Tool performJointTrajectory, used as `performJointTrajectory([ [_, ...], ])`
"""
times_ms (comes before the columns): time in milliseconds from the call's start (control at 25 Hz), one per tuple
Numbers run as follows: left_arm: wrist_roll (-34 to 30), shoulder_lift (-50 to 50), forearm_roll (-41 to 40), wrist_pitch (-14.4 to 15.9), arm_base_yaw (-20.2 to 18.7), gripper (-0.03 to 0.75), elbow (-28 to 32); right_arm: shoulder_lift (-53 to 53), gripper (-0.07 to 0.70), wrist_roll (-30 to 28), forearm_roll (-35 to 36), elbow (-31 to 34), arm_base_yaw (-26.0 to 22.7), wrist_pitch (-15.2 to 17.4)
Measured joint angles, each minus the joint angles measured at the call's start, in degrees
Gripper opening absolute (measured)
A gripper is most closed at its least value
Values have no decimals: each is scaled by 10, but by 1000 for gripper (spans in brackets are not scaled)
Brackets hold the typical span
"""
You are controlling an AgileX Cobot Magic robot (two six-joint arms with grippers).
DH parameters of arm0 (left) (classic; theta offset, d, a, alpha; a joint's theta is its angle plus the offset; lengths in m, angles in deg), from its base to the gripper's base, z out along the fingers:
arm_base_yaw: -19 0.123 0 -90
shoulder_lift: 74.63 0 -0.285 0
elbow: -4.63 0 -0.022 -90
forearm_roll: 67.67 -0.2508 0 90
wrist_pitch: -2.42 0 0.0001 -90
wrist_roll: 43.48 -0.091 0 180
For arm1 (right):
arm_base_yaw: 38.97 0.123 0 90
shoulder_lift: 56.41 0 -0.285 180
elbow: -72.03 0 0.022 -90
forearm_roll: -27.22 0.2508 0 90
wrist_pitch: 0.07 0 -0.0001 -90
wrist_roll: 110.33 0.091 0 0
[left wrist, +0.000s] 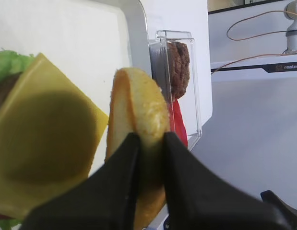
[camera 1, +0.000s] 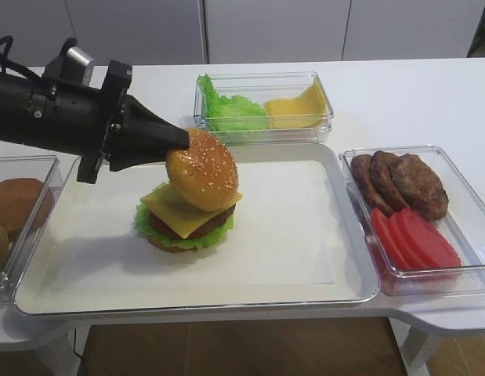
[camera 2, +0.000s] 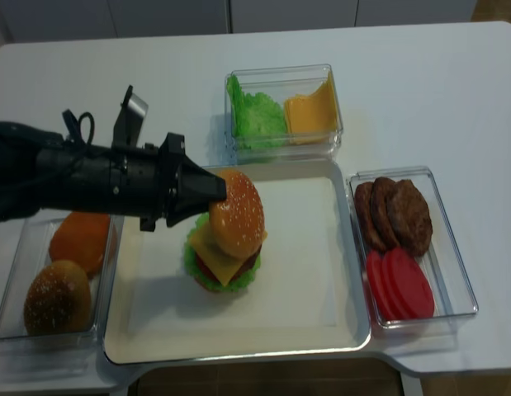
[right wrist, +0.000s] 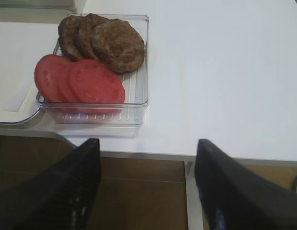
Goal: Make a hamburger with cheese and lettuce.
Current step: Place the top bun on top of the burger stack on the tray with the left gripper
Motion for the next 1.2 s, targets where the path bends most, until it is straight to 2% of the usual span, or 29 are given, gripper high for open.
performJointTrajectory([
  [280, -24, 17, 29, 1, 0, 104, 0, 0, 465, 0, 0, 0, 0, 0],
  [560, -32, 17, 42, 47, 36, 103, -1, 0, 465, 0, 0, 0, 0, 0],
  [720, -29, 17, 42, 48, 59, 103, -1, 0, 465, 0, 0, 0, 0, 0],
  [1200, -26, 17, 4, 49, 56, 103, -1, 0, 465, 0, 0, 0, 0, 0],
])
